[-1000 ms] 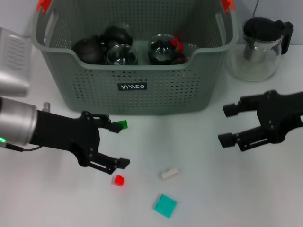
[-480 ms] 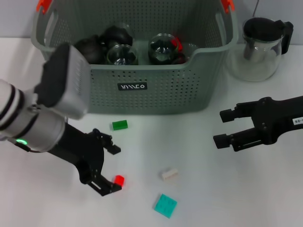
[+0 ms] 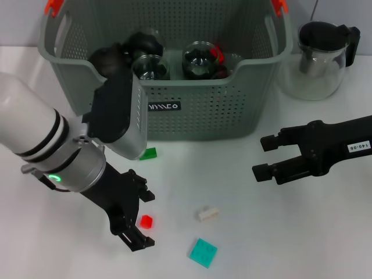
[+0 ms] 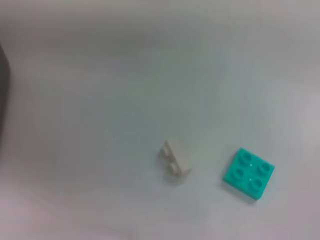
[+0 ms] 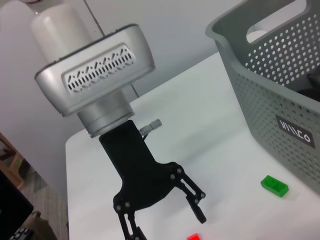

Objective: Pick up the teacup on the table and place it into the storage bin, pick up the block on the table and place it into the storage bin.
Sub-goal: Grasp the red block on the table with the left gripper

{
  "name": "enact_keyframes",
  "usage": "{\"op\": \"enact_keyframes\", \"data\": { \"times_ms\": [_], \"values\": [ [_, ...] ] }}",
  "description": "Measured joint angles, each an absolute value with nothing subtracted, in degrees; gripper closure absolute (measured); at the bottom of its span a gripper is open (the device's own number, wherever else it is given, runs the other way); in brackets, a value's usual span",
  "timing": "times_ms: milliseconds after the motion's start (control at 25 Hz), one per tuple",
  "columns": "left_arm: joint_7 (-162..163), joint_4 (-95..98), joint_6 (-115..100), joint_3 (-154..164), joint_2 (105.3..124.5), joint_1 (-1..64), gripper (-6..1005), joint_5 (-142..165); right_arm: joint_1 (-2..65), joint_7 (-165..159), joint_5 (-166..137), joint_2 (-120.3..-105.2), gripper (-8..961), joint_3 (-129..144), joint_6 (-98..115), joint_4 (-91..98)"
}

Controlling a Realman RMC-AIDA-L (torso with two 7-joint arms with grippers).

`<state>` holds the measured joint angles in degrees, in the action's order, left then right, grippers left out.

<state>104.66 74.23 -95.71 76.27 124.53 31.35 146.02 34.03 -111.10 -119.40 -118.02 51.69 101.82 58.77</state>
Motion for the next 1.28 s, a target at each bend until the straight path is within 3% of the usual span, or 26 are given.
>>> {"op": "enact_keyframes", "data": {
  "times_ms": [1040, 1280],
  "values": [
    [107.8, 72.02, -88.63, 84.09, 124.77, 31.57, 80, 150.77, 34.01, -111.09, -119.44, -118.56, 16, 51.65, 101.17, 58.18],
    [109.12, 69.18, -86.9, 84.5, 124.64, 32.69, 139, 150.37, 34.01, -111.14, -119.44, -118.65, 16, 51.65, 101.46, 58.18]
  ]
}}
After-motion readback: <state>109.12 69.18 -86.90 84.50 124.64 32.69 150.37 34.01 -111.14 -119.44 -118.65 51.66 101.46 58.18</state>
